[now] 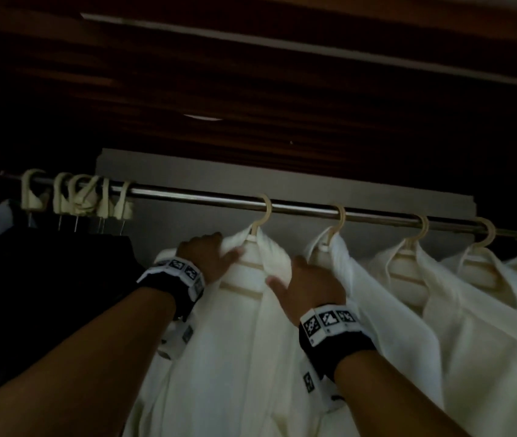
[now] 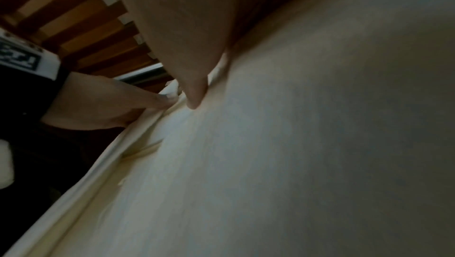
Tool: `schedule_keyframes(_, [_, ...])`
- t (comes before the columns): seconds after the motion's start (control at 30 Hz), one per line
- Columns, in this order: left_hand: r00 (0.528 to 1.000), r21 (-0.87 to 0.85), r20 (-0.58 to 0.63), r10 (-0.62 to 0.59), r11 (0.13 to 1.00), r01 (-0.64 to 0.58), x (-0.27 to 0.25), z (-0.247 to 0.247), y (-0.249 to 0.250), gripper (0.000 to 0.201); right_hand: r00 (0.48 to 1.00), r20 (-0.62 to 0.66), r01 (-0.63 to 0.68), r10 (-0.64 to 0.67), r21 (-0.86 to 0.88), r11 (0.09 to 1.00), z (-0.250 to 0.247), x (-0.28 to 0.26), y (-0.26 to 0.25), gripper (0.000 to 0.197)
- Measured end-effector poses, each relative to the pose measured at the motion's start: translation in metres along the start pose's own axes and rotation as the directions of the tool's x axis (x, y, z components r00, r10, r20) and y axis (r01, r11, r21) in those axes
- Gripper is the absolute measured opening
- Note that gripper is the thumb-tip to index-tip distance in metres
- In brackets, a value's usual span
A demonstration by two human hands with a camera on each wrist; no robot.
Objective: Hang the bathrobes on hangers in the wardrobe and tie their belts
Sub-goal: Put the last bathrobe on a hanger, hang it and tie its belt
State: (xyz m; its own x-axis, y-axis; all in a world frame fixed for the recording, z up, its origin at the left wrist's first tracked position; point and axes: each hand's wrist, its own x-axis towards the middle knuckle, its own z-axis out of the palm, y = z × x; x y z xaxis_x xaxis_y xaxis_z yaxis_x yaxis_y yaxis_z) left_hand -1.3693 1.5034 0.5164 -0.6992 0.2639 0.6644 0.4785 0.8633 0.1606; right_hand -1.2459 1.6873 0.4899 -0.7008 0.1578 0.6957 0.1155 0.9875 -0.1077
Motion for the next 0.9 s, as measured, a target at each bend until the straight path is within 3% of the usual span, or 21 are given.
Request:
schedule_keyframes(0.2, [0.959,-0.13,-0.282,-0.035,0.991,-0.002,-0.015,0.035,0.002,0.065,1.0,-0.017,-0.012,0.011,-0.049,0.999,0.0,0.003,0.004,0.047])
schedule_keyframes(0.37, [0.958,-0.088,-0.283,0.042,0.994,-0.069,-0.01,0.047,-0.011,0.064,1.0,0.004,-0.029,0.029,-0.077,0.997,-0.002,0.007,0.004,0.044])
schedule_keyframes(0.47, [0.97,-0.076,-0.231,0.079,0.992,-0.099,-0.01,0.053,-0.021,0.053,0.999,0.013,-0.043,0.045,-0.119,0.992,0.0,0.008,0.003,0.05])
schedule_keyframes(0.53, [0.98,-0.106,-0.172,0.095,0.988,-0.114,-0.011,0.058,-0.031,0.07,0.999,0.008,-0.04,0.042,-0.168,0.985,0.0,0.007,0.003,0.053])
schedule_keyframes(0.63, [0.993,-0.213,-0.12,0.021,0.976,-0.047,-0.011,0.065,-0.057,0.072,0.998,0.048,-0.019,0.033,-0.262,0.965,-0.003,0.009,0.0,0.051])
schedule_keyframes(0.73, [0.976,-0.384,-0.134,-0.171,0.917,0.108,-0.008,0.062,-0.079,0.048,0.998,0.061,0.014,0.008,-0.34,0.94,-0.009,0.011,-0.002,0.041])
schedule_keyframes(0.8, [0.973,-0.512,-0.085,-0.214,0.847,0.141,-0.004,0.04,-0.071,0.053,0.999,0.028,0.027,-0.017,-0.405,0.914,-0.011,0.012,-0.001,0.031])
schedule_keyframes(0.9, [0.936,-0.645,-0.092,-0.34,0.737,0.205,0.016,-0.007,-0.031,0.038,1.0,0.014,0.027,-0.023,-0.483,0.875,-0.01,0.012,0.0,0.022])
